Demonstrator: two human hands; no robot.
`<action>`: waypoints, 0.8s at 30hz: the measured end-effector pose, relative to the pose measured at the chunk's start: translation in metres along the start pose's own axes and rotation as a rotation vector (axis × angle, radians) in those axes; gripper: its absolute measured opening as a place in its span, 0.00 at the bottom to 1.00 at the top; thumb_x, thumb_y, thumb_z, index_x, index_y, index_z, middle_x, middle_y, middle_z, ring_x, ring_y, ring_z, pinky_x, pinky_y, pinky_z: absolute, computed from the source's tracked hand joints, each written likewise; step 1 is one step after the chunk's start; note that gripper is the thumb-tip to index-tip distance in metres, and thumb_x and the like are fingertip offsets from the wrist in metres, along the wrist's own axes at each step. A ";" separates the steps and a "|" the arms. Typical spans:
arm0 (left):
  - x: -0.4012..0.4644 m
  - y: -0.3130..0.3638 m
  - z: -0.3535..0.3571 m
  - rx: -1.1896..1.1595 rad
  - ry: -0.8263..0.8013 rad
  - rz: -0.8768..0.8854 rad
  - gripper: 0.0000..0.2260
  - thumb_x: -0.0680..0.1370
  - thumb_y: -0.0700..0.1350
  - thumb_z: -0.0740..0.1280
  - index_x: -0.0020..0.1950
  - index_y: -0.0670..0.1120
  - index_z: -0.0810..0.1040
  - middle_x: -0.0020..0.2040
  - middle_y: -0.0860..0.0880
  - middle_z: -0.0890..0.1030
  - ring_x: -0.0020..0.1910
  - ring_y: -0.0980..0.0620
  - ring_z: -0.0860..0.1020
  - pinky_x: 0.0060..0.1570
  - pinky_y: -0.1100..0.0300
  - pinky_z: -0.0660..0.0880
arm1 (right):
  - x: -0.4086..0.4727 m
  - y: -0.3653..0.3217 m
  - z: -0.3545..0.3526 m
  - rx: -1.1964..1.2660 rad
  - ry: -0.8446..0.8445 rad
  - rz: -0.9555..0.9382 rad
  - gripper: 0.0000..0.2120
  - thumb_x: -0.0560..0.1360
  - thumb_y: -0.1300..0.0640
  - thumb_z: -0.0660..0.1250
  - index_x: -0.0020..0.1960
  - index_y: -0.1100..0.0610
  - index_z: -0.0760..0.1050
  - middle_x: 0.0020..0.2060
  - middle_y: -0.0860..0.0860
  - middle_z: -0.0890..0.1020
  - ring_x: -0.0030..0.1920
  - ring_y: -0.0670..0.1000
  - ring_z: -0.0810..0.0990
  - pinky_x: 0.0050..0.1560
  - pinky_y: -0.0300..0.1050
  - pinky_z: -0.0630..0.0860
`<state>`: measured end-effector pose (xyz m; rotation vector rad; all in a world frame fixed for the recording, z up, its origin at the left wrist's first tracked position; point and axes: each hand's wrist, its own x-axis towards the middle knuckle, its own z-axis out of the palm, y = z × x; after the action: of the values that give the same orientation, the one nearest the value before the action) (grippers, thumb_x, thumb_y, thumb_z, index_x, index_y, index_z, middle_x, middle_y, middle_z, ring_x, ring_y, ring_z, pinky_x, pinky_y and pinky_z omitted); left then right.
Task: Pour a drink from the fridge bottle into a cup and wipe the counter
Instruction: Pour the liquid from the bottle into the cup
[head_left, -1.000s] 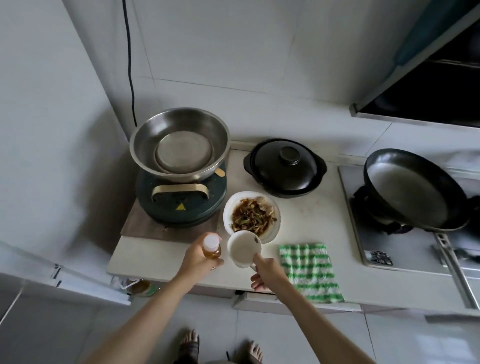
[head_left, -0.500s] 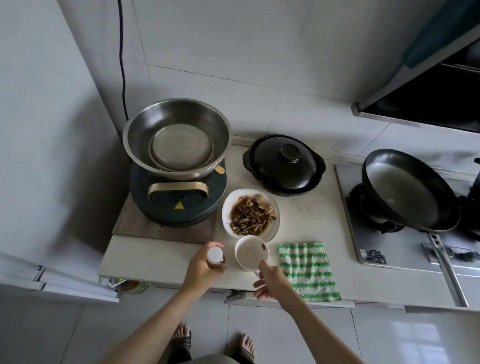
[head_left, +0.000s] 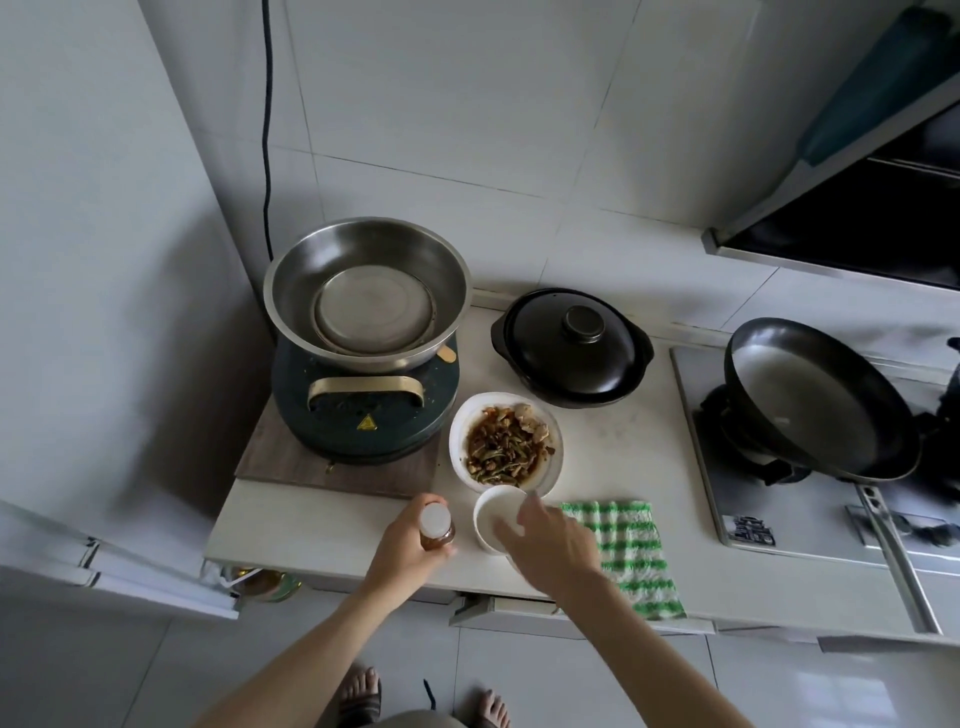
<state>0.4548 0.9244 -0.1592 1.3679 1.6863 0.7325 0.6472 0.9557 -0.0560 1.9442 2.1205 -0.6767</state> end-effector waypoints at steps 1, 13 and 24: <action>0.000 0.001 0.000 0.000 0.000 0.000 0.22 0.68 0.44 0.78 0.57 0.56 0.73 0.49 0.59 0.80 0.47 0.59 0.79 0.43 0.75 0.71 | -0.004 -0.017 -0.004 -0.018 0.036 -0.086 0.25 0.78 0.35 0.54 0.59 0.54 0.69 0.53 0.53 0.81 0.49 0.57 0.82 0.48 0.50 0.78; -0.004 0.013 -0.003 -0.089 -0.033 -0.040 0.15 0.76 0.50 0.72 0.59 0.52 0.72 0.49 0.61 0.79 0.47 0.63 0.79 0.38 0.73 0.74 | 0.021 -0.088 0.015 -0.334 0.115 -0.371 0.20 0.82 0.43 0.60 0.60 0.61 0.68 0.48 0.57 0.84 0.48 0.58 0.85 0.46 0.49 0.80; -0.001 0.000 -0.003 -0.069 -0.066 -0.026 0.19 0.73 0.45 0.75 0.59 0.50 0.72 0.47 0.56 0.81 0.45 0.60 0.81 0.37 0.73 0.75 | 0.034 -0.090 0.005 -0.413 -0.110 -0.564 0.18 0.81 0.53 0.64 0.66 0.59 0.65 0.50 0.60 0.80 0.47 0.62 0.83 0.41 0.51 0.73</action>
<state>0.4524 0.9238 -0.1576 1.3062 1.6098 0.7174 0.5541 0.9804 -0.0562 1.0827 2.5001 -0.3657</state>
